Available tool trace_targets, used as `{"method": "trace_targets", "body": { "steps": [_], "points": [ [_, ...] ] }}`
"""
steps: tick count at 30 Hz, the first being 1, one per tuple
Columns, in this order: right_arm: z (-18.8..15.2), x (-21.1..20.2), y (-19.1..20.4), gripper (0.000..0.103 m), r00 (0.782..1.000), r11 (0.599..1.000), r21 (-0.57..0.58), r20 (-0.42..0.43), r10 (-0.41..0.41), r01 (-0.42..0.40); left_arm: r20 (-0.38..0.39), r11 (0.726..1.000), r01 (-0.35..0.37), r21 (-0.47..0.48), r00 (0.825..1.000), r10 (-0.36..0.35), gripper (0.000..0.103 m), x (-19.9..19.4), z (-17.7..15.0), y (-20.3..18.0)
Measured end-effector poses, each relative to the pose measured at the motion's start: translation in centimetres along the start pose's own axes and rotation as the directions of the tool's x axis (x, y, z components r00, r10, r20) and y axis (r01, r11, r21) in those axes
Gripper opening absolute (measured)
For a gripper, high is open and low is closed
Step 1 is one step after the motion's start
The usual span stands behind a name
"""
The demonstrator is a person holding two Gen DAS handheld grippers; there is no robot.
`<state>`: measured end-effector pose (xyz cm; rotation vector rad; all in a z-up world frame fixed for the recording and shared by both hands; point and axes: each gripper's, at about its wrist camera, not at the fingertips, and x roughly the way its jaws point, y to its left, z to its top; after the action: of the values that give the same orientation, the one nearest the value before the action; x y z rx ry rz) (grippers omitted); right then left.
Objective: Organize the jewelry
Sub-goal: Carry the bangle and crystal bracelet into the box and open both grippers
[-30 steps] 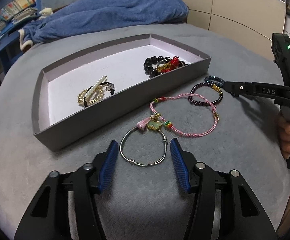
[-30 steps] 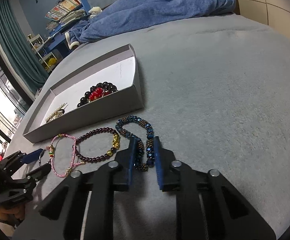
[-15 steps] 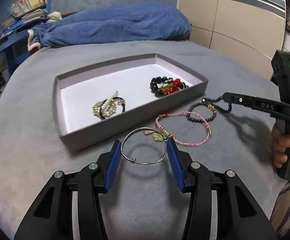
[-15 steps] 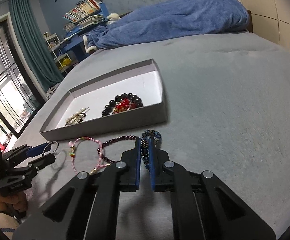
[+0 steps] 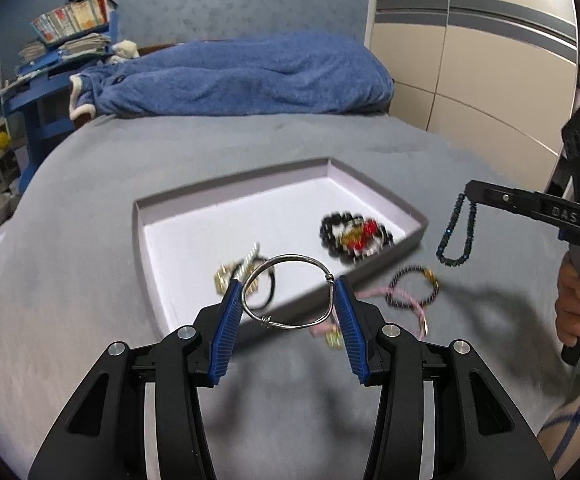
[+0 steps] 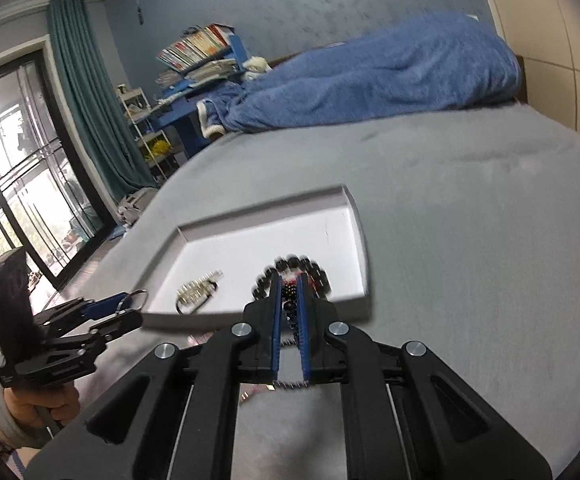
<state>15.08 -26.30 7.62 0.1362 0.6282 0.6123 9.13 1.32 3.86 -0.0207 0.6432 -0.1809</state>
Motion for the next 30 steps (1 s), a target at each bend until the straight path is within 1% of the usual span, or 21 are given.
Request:
{"method": "trace_targets", "body": {
  "steps": [4,7,11,14,17,20,24,30],
  "points": [
    [1.6,0.2,0.3,0.007,1.0,1.0,-0.006,0.014,0.025,-0.025,0.009,1.0,-0.012,-0.012,1.0,0.012,0.048,0.8,1.3,0.6],
    [2.9,0.8,0.5,0.007,0.999,0.999,-0.016,0.017,0.038,-0.038,0.001,0.999,-0.026,-0.035,1.0,0.026,0.048,1.8,2.1,1.3],
    [4.1,2.3,0.9,0.007,0.999,0.998,-0.046,0.006,0.033,-0.033,-0.019,0.996,-0.049,-0.071,0.999,0.047,0.048,3.4,2.5,2.5],
    [4.5,3.7,1.4,0.007,1.0,0.998,-0.062,-0.015,0.027,-0.028,-0.035,0.995,-0.05,-0.086,0.998,0.047,0.048,4.3,2.6,3.1],
    [4.5,5.6,1.8,0.007,0.999,0.997,-0.072,-0.043,0.02,-0.023,-0.055,0.994,-0.05,-0.095,0.997,0.045,0.048,5.5,2.8,3.4],
    [4.0,7.9,1.9,0.007,0.996,0.996,-0.084,-0.09,0.008,-0.015,-0.078,0.995,-0.058,-0.082,0.996,0.052,0.048,6.3,2.9,3.4],
    [2.8,10.9,2.4,0.007,0.986,0.993,-0.115,-0.163,-0.02,0.001,-0.115,0.995,-0.068,-0.072,0.992,0.059,0.048,7.6,2.6,3.0],
    [1.3,13.0,2.5,0.007,0.97,0.988,-0.152,-0.234,-0.059,0.024,-0.15,0.993,-0.088,-0.075,0.986,0.076,0.049,8.6,1.9,3.4]
  ]
}}
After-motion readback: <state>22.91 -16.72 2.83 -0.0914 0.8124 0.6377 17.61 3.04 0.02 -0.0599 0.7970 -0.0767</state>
